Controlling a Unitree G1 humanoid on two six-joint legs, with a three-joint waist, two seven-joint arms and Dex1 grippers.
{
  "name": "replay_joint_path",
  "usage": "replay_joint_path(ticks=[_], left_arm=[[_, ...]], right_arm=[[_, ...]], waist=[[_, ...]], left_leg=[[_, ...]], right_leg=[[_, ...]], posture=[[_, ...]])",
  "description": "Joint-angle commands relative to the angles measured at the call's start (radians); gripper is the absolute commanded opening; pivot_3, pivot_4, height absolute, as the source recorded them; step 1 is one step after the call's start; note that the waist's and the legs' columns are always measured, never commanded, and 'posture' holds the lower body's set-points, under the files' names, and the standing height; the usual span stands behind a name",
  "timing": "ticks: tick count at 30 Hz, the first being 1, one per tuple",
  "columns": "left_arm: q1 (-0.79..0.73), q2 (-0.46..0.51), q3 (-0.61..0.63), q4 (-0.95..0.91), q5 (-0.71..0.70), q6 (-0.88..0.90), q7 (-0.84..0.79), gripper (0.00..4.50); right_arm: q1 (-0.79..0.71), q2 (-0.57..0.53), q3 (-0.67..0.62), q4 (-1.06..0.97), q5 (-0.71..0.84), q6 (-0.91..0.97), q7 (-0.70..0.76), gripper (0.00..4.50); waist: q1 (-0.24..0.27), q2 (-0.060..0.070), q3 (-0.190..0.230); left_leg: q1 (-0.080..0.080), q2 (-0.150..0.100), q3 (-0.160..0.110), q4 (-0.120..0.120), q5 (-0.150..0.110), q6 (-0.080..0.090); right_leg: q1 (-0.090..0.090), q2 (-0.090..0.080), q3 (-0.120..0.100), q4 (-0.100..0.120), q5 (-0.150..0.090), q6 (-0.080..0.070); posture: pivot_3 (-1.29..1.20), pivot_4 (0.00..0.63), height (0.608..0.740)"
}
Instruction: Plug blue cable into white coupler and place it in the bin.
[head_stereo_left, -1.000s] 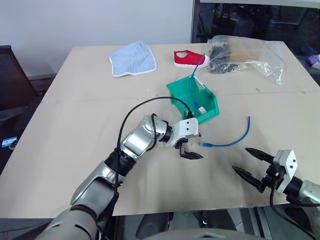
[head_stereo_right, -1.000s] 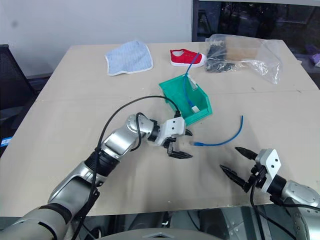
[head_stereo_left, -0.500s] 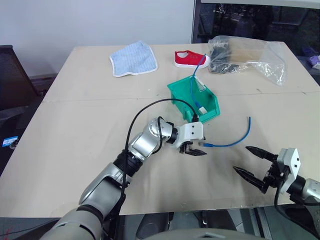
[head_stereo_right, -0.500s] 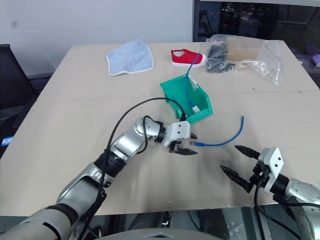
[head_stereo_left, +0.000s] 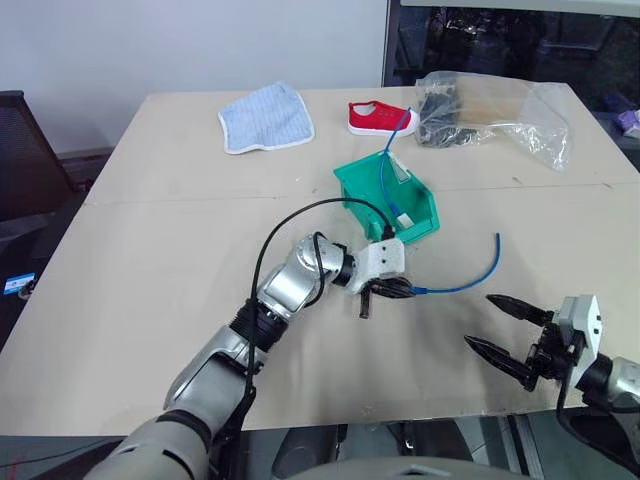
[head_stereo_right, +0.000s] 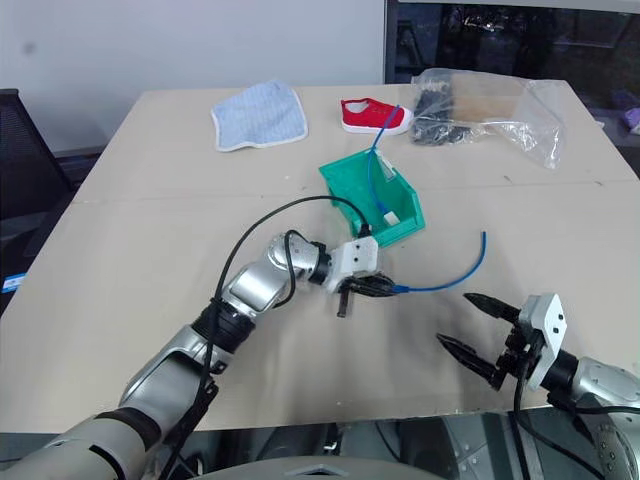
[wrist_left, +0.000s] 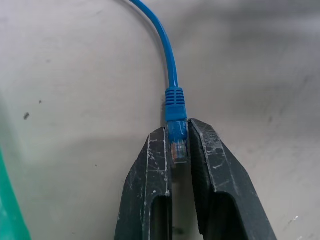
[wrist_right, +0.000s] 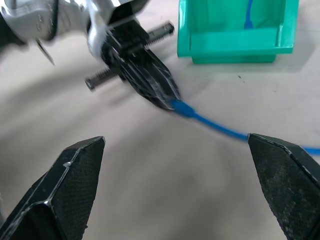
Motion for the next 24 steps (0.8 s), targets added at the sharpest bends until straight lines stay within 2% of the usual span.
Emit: replay_joint_path(ticks=[1,7,14,15,17,18,19,22,24], left_arm=[[-0.034,-0.053,0.124,-0.114,-0.202,0.258,-0.008,0.09],[-0.053,-0.073,0.245,-0.222,-0.433,0.57,0.009,0.09],[-0.048,-0.069,0.273,-0.26,-0.521,0.661,0.039,0.09],[-0.048,-0.07,0.276,-0.26,-0.527,0.665,0.045,0.0],[-0.048,-0.07,0.28,-0.259,-0.538,0.671,0.054,0.0],[-0.049,-0.07,0.283,-0.258,-0.546,0.674,0.057,0.0],[-0.049,-0.071,0.286,-0.257,-0.553,0.676,0.059,0.0],[-0.046,-0.064,0.284,-0.256,-0.569,0.676,0.063,0.0],[-0.045,-0.062,0.286,-0.251,-0.581,0.678,0.069,0.0]], right_arm=[[-0.014,0.032,0.006,-0.091,0.18,0.139,-0.093,4.5],[-0.111,0.117,0.024,-0.123,0.366,0.243,-0.229,4.5],[-0.241,0.19,0.029,-0.12,0.54,0.287,-0.334,4.5],[-0.248,0.188,0.028,-0.119,0.55,0.292,-0.339,3.98],[-0.254,0.18,0.028,-0.118,0.564,0.302,-0.343,3.24],[-0.257,0.178,0.028,-0.117,0.578,0.307,-0.346,2.64],[-0.26,0.177,0.026,-0.116,0.587,0.31,-0.348,2.29],[-0.264,0.174,0.023,-0.118,0.605,0.314,-0.353,0.82],[-0.266,0.173,0.023,-0.118,0.615,0.316,-0.356,0.06]], waist=[[0.0,0.0,0.0],[-0.005,0.0,0.0],[-0.001,0.001,0.0],[-0.001,0.001,0.0],[0.0,0.001,0.0],[0.0,0.001,0.0],[-0.001,0.001,0.0],[-0.001,0.001,0.0],[-0.002,0.001,0.0]], left_leg=[[0.0,0.0,0.0,0.0,0.0,0.0],[0.0,0.0,-0.001,0.0,0.0,0.0],[0.0,0.0,-0.001,0.0,0.002,-0.004],[0.0,0.0,-0.001,0.0,0.002,-0.004],[0.0,0.0,-0.001,0.0,0.002,-0.004],[0.0,0.0,-0.001,0.0,0.002,-0.004],[0.0,0.0,-0.001,0.0,0.002,-0.004],[0.0,0.0,-0.001,0.0,0.002,-0.004],[0.0,0.0,-0.001,0.0,0.002,-0.004]], right_leg=[[0.0,0.0,0.0,0.0,0.0,0.0],[0.0,0.0,-0.001,0.0,0.0,0.0],[0.0,0.0,-0.001,0.001,0.0,0.0],[0.0,0.0,0.0,0.001,0.0,0.0],[0.0,0.0,-0.001,0.001,0.0,0.0],[0.0,0.0,0.0,0.001,0.0,0.0],[0.0,0.0,-0.001,0.001,0.0,0.0],[0.0,0.0,0.0,0.001,0.0,0.0],[0.0,0.0,0.0,0.001,0.0,0.0]], posture=[[0.0,0.15,0.74],[0.0,0.15,0.74],[0.0,0.15,0.74],[0.0,0.15,0.74],[0.0,0.15,0.74],[0.0,0.15,0.74],[0.0,0.15,0.74],[0.0,0.15,0.74],[0.0,0.15,0.74]])
